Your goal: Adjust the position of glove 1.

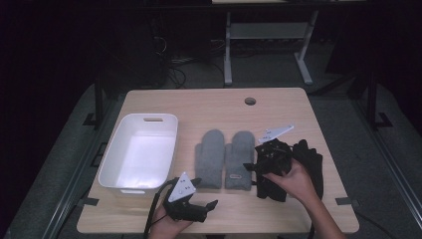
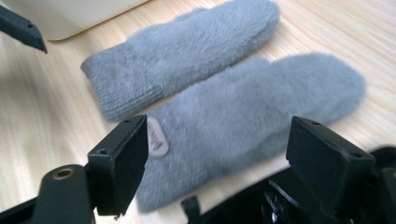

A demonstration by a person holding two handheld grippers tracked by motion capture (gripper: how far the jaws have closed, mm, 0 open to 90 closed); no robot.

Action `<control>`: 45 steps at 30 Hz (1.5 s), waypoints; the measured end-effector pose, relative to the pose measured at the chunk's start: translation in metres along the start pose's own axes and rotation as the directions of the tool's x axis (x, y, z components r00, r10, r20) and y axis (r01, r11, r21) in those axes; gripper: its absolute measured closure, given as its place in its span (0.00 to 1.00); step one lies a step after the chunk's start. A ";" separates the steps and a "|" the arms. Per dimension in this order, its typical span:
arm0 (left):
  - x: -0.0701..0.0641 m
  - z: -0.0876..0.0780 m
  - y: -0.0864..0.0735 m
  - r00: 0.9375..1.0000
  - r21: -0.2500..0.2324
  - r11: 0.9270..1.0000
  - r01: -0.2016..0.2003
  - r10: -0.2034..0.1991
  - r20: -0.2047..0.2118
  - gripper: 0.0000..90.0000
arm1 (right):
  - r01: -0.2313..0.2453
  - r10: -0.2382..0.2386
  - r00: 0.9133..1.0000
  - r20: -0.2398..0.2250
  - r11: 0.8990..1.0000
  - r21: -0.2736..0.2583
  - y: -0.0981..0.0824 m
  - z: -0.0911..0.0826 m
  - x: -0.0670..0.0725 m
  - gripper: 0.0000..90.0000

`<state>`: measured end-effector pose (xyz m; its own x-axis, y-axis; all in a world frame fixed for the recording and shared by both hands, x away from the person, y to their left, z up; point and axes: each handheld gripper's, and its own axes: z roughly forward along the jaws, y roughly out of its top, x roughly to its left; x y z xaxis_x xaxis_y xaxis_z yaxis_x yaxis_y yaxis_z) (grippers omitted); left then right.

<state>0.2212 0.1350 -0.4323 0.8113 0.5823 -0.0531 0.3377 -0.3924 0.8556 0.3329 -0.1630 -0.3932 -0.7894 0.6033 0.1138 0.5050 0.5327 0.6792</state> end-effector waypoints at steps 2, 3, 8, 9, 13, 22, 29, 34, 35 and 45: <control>0.001 0.002 0.004 1.000 0.001 1.000 -0.003 0.003 -0.004 0.17 | 0.011 -0.011 1.000 0.006 1.000 0.026 0.006 0.008 -0.002 0.24; 0.001 0.003 0.006 1.000 -0.005 1.000 -0.001 0.001 -0.003 0.17 | 0.019 -0.019 1.000 0.008 0.999 0.034 0.007 0.012 -0.004 0.25; 0.003 0.008 0.010 1.000 -0.004 1.000 -0.016 0.016 -0.009 0.17 | 0.020 -0.020 1.000 0.001 0.996 0.092 0.014 0.034 -0.013 0.28; 0.003 0.008 0.010 1.000 -0.004 1.000 -0.016 0.016 -0.009 0.17 | 0.017 -0.017 1.000 0.000 0.994 0.110 0.015 0.038 -0.014 0.28; 0.003 0.008 0.008 1.000 -0.003 1.000 -0.016 0.016 -0.006 0.17 | 0.018 -0.020 1.000 0.007 0.987 0.158 0.016 0.056 -0.017 0.28; 0.001 0.007 0.006 1.000 0.001 1.000 -0.026 0.026 -0.007 0.17 | 0.000 -0.012 0.999 0.049 0.973 0.232 0.009 0.081 -0.019 0.40; 0.001 0.007 0.003 1.000 0.012 1.000 -0.020 0.021 -0.008 0.17 | -0.001 -0.015 0.997 0.073 0.976 0.217 0.004 0.080 -0.010 0.65; 0.000 0.002 0.002 1.000 0.004 1.000 -0.021 0.021 -0.015 0.17 | -0.017 0.001 0.997 0.075 0.976 0.216 0.004 0.079 -0.007 0.79; 0.000 0.001 0.002 1.000 0.001 1.000 -0.021 0.021 -0.016 0.17 | -0.017 0.001 0.997 0.075 0.976 0.216 0.004 0.078 -0.007 0.81; 0.001 -0.007 0.001 1.000 -0.003 1.000 -0.018 0.018 -0.020 0.18 | -0.060 0.049 0.997 0.059 0.978 0.199 0.004 0.058 -0.012 0.91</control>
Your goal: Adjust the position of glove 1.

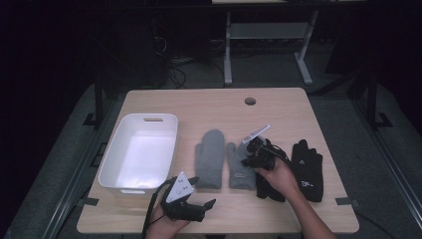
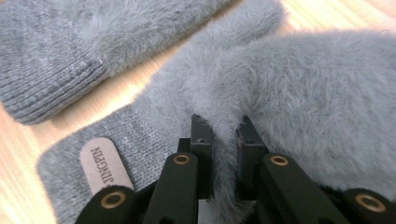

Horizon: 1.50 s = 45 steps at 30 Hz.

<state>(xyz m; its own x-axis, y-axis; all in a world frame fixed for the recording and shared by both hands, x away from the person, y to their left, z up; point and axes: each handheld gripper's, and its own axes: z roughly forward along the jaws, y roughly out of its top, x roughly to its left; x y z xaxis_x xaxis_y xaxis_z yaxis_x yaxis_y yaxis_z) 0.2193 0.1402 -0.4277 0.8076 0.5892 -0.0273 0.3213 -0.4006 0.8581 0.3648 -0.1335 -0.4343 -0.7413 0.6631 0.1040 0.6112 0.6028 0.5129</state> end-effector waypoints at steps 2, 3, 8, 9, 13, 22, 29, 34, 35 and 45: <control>0.000 -0.002 0.000 1.000 -0.004 1.000 -0.001 0.001 -0.004 0.18 | -0.001 0.001 1.000 0.002 1.000 -0.010 -0.001 -0.003 0.000 0.91; 0.001 -0.003 0.001 1.000 -0.006 1.000 -0.001 0.001 -0.006 0.18 | -0.017 0.017 1.000 -0.002 0.999 -0.028 -0.001 -0.010 0.001 0.91; 0.003 -0.011 0.002 1.000 -0.025 1.000 0.014 -0.014 -0.024 0.18 | -0.014 0.014 1.000 0.003 0.999 -0.048 0.002 -0.024 0.005 0.91; 0.004 -0.013 0.002 0.999 -0.030 0.999 0.016 -0.017 -0.028 0.18 | -0.008 0.009 1.000 0.006 0.998 -0.057 0.004 -0.028 0.006 0.91; 0.007 -0.017 0.003 0.999 -0.040 0.999 0.026 -0.027 -0.039 0.17 | 0.003 -0.003 1.000 -0.008 0.996 -0.088 0.016 -0.041 0.016 0.91; 0.010 -0.022 0.004 0.998 -0.048 0.999 0.020 -0.023 -0.058 0.17 | 0.030 -0.038 0.997 -0.065 0.992 -0.120 0.054 -0.039 0.043 0.90; 0.012 -0.023 0.003 0.998 -0.053 0.998 0.028 -0.032 -0.060 0.17 | 0.025 -0.035 0.993 -0.115 0.996 -0.090 0.078 -0.013 0.054 0.90; 0.012 -0.023 0.003 0.998 -0.052 0.998 0.027 -0.030 -0.060 0.17 | 0.034 -0.043 0.991 -0.126 0.997 -0.068 0.085 0.000 0.057 0.90; 0.012 -0.023 0.003 0.998 -0.052 0.998 0.028 -0.031 -0.060 0.18 | 0.030 -0.037 0.991 -0.126 0.998 -0.060 0.086 0.004 0.058 0.90; 0.012 -0.021 0.002 0.998 -0.038 0.999 0.029 -0.031 -0.056 0.18 | -0.001 -0.005 0.992 -0.127 0.999 -0.046 0.085 0.021 0.055 0.86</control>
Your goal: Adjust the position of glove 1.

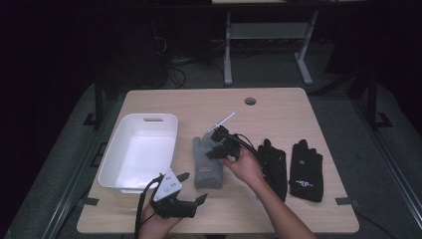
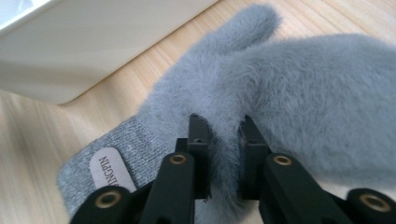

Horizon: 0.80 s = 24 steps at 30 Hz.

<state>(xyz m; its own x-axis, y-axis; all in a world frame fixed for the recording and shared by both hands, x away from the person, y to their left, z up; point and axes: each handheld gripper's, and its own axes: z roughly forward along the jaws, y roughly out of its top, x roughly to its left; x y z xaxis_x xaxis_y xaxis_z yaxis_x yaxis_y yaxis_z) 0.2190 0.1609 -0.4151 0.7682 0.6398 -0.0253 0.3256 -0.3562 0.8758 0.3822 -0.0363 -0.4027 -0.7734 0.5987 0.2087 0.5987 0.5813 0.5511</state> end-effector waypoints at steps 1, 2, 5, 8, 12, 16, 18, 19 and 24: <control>0.000 0.000 0.000 1.000 0.001 1.000 0.002 -0.002 0.000 0.18 | -0.003 0.003 1.000 0.005 1.000 0.009 -0.002 0.004 -0.001 0.81; 0.001 0.000 0.000 1.000 0.001 1.000 0.004 -0.004 0.000 0.18 | -0.003 0.003 1.000 0.005 1.000 0.009 -0.002 0.004 -0.001 0.81; 0.001 0.001 0.000 1.000 0.007 1.000 0.007 -0.007 0.000 0.18 | -0.019 0.019 1.000 0.001 1.000 0.002 -0.004 0.006 -0.004 0.65; 0.001 0.002 0.000 1.000 0.010 1.000 0.011 -0.011 0.000 0.18 | -0.026 0.026 1.000 -0.004 1.000 0.000 -0.005 0.005 -0.006 0.58; 0.002 0.004 0.000 1.000 0.022 1.000 0.015 -0.015 -0.001 0.18 | -0.036 0.036 0.999 -0.009 0.999 -0.027 -0.006 -0.001 -0.009 0.48; 0.003 0.006 0.002 0.999 0.030 0.999 0.040 -0.040 -0.007 0.18 | -0.054 0.054 0.999 0.001 0.996 -0.066 -0.010 -0.014 -0.016 0.40; 0.004 0.008 0.003 0.997 0.027 0.997 0.072 -0.072 -0.001 0.18 | -0.060 0.060 0.998 -0.001 0.996 -0.070 -0.011 -0.016 -0.019 0.38; 0.004 0.009 0.004 0.996 0.031 0.996 0.087 -0.086 -0.007 0.18 | -0.068 0.068 0.998 -0.004 0.995 -0.077 -0.012 -0.019 -0.021 0.37; 0.004 0.017 0.010 0.988 0.044 0.987 0.155 -0.155 -0.009 0.18 | -0.135 0.131 0.990 -0.048 0.986 -0.102 -0.018 -0.024 -0.039 0.32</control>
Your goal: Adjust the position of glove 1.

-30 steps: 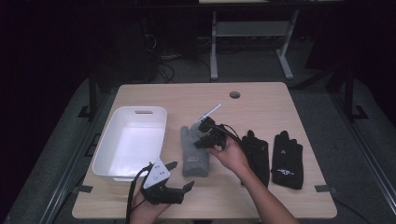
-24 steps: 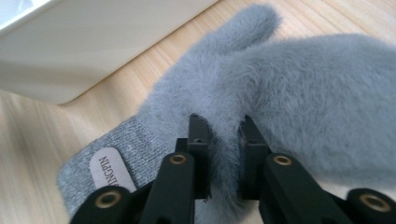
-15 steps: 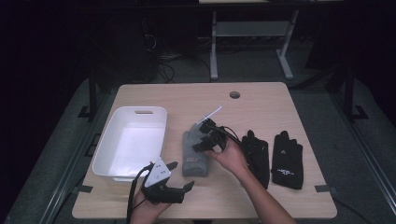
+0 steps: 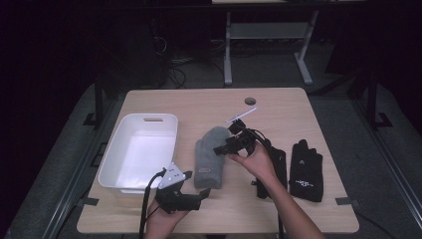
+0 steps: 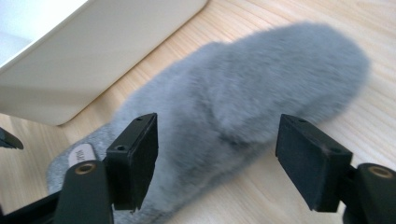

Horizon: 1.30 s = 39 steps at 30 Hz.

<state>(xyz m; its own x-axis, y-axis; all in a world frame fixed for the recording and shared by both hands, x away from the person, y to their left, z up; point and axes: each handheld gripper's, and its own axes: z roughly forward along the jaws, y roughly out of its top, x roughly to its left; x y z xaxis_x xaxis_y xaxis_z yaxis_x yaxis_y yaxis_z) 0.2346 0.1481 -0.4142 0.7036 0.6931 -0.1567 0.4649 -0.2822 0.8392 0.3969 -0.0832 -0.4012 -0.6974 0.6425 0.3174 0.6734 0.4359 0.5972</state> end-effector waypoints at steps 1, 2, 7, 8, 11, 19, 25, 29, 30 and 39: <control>0.000 0.001 0.001 1.000 0.006 1.000 0.006 -0.006 -0.006 0.18 | -0.019 0.019 1.000 -0.009 1.000 0.000 -0.001 0.000 -0.005 0.31; 0.001 0.003 0.002 1.000 0.009 1.000 0.016 -0.016 -0.014 0.18 | -0.032 0.032 0.999 -0.016 0.999 0.001 -0.001 0.001 -0.009 0.31; 0.012 0.016 0.008 0.994 0.029 0.993 0.111 -0.111 -0.026 0.19 | -0.101 0.103 0.993 -0.050 0.994 0.028 0.002 0.012 -0.030 0.37; 0.014 0.019 0.009 0.992 0.030 0.992 0.124 -0.123 -0.029 0.19 | -0.110 0.111 0.992 -0.056 0.994 0.025 0.002 0.013 -0.032 0.40; 0.015 0.024 0.011 0.991 0.036 0.991 0.132 -0.130 -0.034 0.25 | -0.146 0.147 0.987 -0.064 0.989 0.025 0.005 0.017 -0.042 0.54; 0.022 0.034 0.015 0.989 0.071 0.987 0.143 -0.139 -0.053 0.33 | -0.208 0.205 0.977 -0.055 0.977 -0.052 0.007 0.023 -0.054 0.65; 0.025 0.034 0.014 0.979 0.081 0.977 0.195 -0.188 -0.081 0.25 | -0.222 0.218 0.975 -0.051 0.971 -0.088 0.008 0.023 -0.056 0.44; 0.030 0.040 0.011 0.968 0.119 0.961 0.249 -0.241 -0.073 0.18 | -0.196 0.194 0.978 -0.071 0.980 -0.020 0.012 0.026 -0.056 0.30; 0.031 0.043 0.010 0.962 0.128 0.953 0.273 -0.268 -0.056 0.18 | -0.189 0.188 0.980 -0.067 0.982 -0.004 0.013 0.027 -0.056 0.29; 0.041 0.056 0.004 0.930 0.212 0.909 0.359 -0.366 -0.006 0.17 | -0.185 0.188 0.979 -0.074 0.982 0.036 0.015 0.044 -0.054 0.30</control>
<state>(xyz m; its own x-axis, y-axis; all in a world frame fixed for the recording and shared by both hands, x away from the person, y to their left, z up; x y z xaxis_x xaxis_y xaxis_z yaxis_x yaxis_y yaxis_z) 0.2959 0.1383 -0.4461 0.4811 0.7524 -0.4500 0.7892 -0.1482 0.5960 0.4556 -0.0842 -0.4421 -0.5750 0.6643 0.4776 0.7993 0.3316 0.5012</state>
